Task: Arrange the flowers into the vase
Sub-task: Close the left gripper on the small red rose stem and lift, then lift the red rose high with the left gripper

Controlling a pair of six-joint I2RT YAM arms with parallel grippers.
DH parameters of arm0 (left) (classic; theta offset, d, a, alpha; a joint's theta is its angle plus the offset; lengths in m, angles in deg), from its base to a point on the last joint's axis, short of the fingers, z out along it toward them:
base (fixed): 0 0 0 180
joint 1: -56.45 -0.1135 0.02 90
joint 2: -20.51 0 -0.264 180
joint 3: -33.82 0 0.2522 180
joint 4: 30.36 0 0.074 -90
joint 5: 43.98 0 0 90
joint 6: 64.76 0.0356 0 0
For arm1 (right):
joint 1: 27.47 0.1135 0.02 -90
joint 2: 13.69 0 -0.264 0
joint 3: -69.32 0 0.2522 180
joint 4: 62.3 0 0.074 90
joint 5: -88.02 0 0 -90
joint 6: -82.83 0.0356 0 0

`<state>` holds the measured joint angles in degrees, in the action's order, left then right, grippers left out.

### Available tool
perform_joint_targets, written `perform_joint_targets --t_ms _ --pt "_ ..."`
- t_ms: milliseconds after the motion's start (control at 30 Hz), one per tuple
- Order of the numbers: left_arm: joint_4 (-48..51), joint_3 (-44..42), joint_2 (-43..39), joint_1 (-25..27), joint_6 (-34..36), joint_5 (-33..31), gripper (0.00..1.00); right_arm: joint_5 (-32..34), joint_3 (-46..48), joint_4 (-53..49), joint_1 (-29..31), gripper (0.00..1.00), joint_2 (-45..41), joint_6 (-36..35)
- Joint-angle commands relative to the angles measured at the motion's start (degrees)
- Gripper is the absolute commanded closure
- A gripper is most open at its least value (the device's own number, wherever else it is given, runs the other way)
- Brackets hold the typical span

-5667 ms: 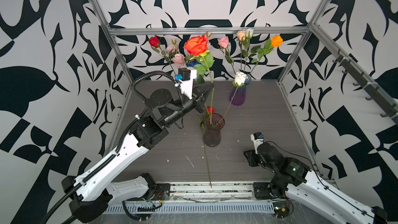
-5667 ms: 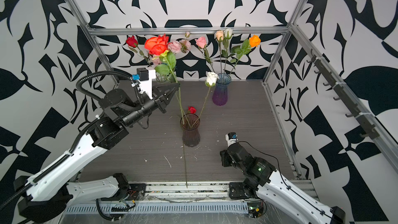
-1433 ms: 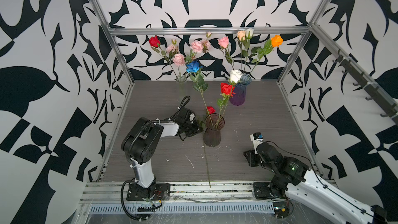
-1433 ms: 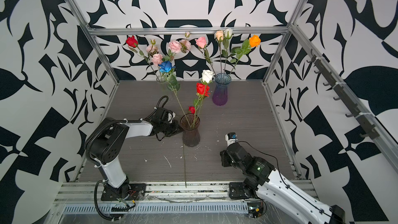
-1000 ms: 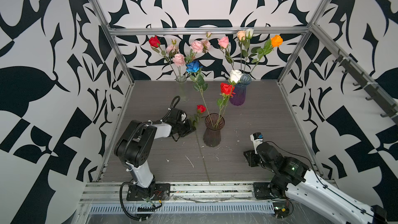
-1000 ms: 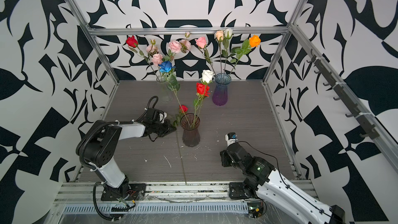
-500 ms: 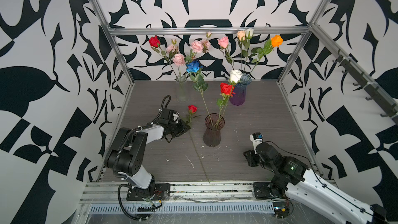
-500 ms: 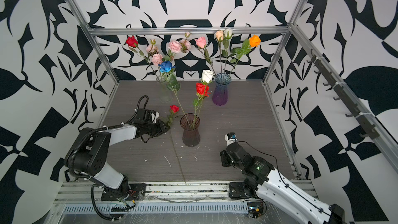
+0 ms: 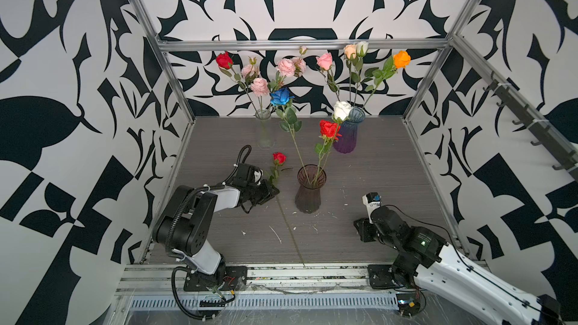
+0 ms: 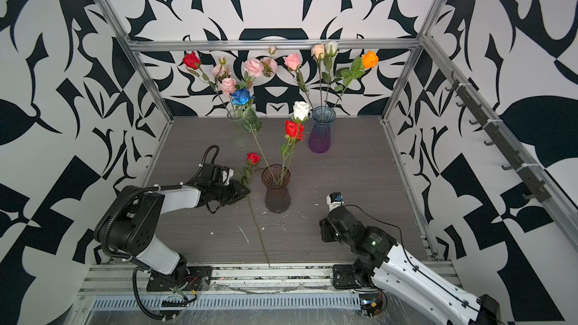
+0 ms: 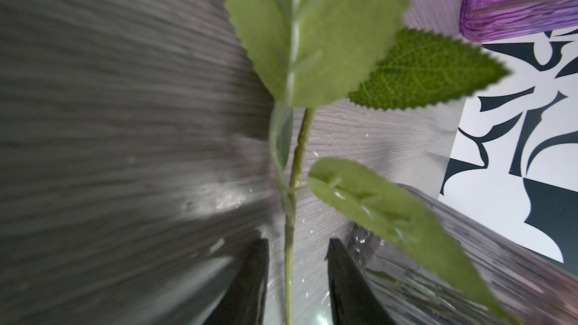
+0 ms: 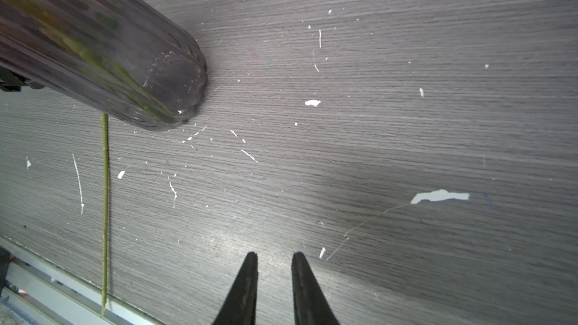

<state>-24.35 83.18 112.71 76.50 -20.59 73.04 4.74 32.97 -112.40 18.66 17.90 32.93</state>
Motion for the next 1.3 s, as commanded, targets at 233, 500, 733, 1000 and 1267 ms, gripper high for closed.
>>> perform_joint_targets --t_ms 233,500,733,1000,1267 --pt "23.3 9.9 2.3 6.7 3.3 -20.8 0.87 1.1 -1.1 0.6 0.2 0.76 -0.3 0.1" --pt "25.1 8.7 1.6 6.7 4.1 -23.8 0.89 1.1 -1.1 0.4 0.2 0.76 -0.9 0.1" --pt "22.8 6.7 -4.7 6.0 4.3 -23.7 1.00 1.1 -1.1 0.3 0.3 0.76 -1.3 0.2" --pt "24.0 3.7 -22.2 4.8 1.1 -33.2 1.00 1.2 -1.0 -0.5 0.2 0.76 -2.3 0.6" --pt "25.3 2.9 -39.9 4.3 1.5 -40.5 1.00 1.3 -1.1 -0.1 0.2 0.76 -1.6 0.6"
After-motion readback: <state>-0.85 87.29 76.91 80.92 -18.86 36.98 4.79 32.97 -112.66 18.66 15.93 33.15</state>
